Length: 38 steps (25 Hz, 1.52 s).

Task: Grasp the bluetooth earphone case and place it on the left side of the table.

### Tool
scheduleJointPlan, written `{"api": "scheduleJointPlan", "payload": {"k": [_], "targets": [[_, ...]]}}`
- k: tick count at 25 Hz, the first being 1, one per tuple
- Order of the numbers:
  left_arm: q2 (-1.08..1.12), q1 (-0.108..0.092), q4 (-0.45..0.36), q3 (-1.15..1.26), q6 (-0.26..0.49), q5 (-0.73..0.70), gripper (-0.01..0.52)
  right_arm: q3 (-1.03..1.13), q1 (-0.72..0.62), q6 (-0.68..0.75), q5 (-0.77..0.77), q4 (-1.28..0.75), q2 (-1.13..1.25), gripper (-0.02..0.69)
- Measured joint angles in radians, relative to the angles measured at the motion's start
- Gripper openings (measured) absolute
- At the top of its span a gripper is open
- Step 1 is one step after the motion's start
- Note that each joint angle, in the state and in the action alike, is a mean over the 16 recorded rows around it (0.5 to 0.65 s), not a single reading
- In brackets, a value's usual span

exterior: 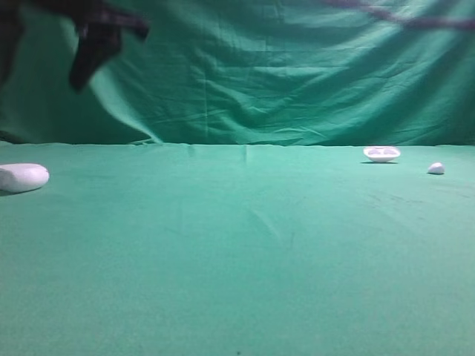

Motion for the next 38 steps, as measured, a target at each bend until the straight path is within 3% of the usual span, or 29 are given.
{"api": "scheduleJointPlan", "payload": {"k": [5,12,19,25,38], "targets": [[0.000,0.000,0.000,0.000,0.000,0.000,0.000,0.006,-0.043,0.013,0.095,-0.009,-0.120,0.003],[0.000,0.000,0.000,0.000,0.000,0.000,0.000,0.094,-0.106,0.020,0.131,-0.008,-0.329,0.000],[0.000,0.000,0.000,0.000,0.000,0.000,0.000,0.341,-0.170,0.025,0.107,-0.014,-0.578,0.000],[0.000,0.000,0.000,0.000,0.000,0.000,0.000,0.664,-0.213,0.041,-0.002,-0.014,-0.814,0.000],[0.000,0.000,0.000,0.000,0.000,0.000,0.000,1.306,-0.230,0.073,-0.401,0.031,-1.352,0.000]]}}
